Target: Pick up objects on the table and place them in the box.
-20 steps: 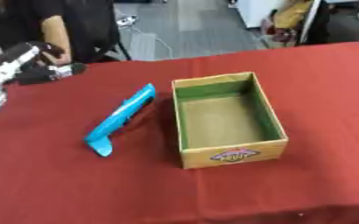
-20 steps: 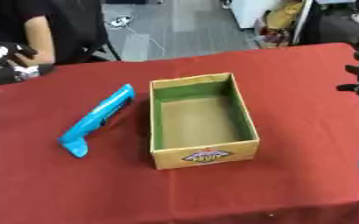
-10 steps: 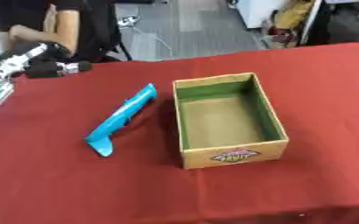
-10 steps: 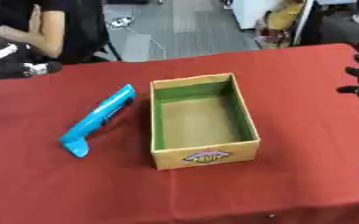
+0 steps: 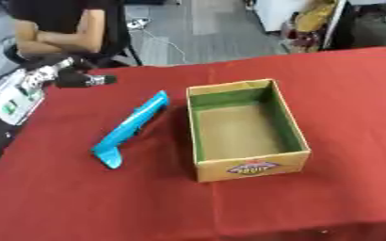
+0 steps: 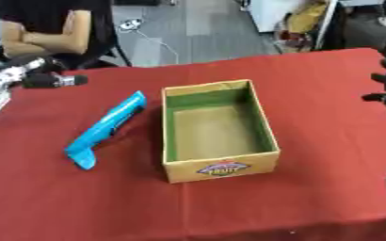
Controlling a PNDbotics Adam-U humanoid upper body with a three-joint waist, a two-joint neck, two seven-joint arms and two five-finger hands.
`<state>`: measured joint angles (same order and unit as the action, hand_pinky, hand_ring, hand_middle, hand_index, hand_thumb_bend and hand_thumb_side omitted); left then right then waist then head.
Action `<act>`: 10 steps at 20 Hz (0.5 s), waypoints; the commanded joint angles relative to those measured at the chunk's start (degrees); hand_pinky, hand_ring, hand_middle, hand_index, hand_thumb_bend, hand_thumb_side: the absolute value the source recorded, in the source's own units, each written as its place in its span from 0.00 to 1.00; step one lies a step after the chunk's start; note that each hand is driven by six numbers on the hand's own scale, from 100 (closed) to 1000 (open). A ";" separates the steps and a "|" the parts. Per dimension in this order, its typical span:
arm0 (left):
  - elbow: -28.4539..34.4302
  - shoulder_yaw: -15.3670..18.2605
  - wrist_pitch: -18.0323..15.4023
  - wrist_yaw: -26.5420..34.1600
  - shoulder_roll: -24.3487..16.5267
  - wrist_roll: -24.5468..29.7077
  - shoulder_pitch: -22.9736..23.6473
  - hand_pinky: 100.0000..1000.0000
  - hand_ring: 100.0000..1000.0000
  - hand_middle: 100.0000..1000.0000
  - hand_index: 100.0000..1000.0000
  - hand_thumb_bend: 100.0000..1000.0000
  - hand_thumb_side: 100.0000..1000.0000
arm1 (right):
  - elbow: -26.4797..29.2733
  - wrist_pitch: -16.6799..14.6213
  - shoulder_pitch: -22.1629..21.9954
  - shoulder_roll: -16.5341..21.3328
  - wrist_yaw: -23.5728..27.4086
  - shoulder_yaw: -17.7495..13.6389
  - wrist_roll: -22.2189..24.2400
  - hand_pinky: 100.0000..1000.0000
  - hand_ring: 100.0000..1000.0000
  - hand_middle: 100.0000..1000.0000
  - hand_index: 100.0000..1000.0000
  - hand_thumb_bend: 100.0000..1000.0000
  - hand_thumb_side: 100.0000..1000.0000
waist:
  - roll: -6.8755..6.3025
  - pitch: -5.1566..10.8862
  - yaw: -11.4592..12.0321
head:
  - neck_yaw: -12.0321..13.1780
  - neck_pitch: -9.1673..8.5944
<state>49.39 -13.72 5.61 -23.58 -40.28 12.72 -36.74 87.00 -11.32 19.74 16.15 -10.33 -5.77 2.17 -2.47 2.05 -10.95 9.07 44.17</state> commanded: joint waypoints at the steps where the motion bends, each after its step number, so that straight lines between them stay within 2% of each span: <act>1: -2.52 1.01 -1.27 -2.64 0.93 0.27 -1.49 0.62 0.67 0.75 0.83 0.97 0.72 | 0.84 -0.06 0.61 0.93 -0.03 0.04 0.13 0.59 0.84 0.91 1.00 0.42 0.96 | 0.12 0.59 0.03 | 0.43 -0.05; 10: -5.50 1.29 -3.10 -6.39 4.15 0.81 -1.12 0.63 0.67 0.74 0.82 0.98 0.71 | 0.77 -0.02 0.60 0.91 0.02 0.05 0.23 0.59 0.84 0.91 1.00 0.42 0.96 | 0.25 0.53 0.01 | 0.50 -0.05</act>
<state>43.68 -13.19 2.88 -29.51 -35.11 13.53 -36.89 86.99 -11.32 19.73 16.14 -10.33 -5.76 2.33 -2.39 2.05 -10.95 9.08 44.17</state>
